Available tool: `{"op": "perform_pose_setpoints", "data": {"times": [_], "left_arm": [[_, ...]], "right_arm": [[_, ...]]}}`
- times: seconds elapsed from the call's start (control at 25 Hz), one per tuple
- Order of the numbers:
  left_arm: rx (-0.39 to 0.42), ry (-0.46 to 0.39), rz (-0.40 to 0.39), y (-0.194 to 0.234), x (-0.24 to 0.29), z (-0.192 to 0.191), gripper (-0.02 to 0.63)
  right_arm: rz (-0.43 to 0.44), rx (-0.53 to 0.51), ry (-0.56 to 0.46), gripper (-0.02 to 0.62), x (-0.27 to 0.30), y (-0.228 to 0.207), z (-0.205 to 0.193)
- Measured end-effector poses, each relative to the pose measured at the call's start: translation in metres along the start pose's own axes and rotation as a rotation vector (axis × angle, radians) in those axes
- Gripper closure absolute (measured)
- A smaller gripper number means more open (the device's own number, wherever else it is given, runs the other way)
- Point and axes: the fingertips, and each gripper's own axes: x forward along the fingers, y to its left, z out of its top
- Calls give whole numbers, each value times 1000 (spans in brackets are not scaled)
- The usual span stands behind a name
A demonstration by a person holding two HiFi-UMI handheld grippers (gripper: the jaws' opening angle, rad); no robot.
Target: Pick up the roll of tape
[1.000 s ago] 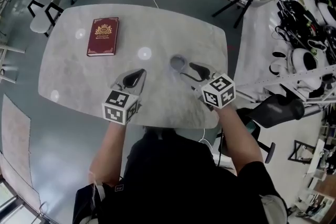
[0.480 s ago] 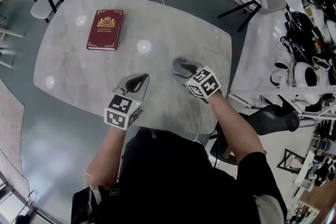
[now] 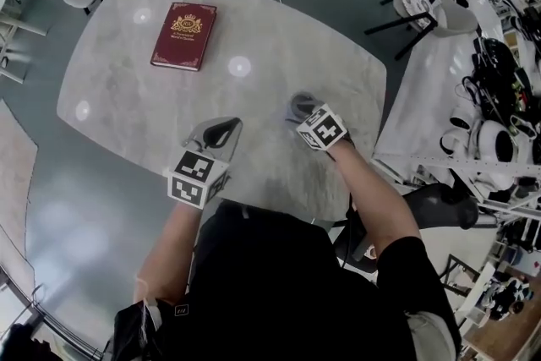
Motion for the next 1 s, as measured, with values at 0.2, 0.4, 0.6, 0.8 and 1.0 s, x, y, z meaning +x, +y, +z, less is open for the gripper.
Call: {"op": "perform_pose_setpoints", "data": {"times": [0.2, 0.4, 0.6, 0.8, 1.0], "left_arm": [[-32, 3, 20, 8, -9, -7, 595], [-29, -3, 27, 8, -23, -10, 595], [-29, -13, 23, 12, -38, -17, 595], [-25, -15, -10, 6, -55, -17, 595], [-29, -27, -52, 1, -71, -7, 595]], "right_arm": [[-23, -45, 42, 388, 14, -1, -4], [-26, -32, 111, 396, 21, 5, -15], [-107, -23, 172, 506, 23, 4, -33], [-136, 71, 89, 540, -3, 12, -22], [-185, 88, 30, 543, -44, 28, -16]]}}
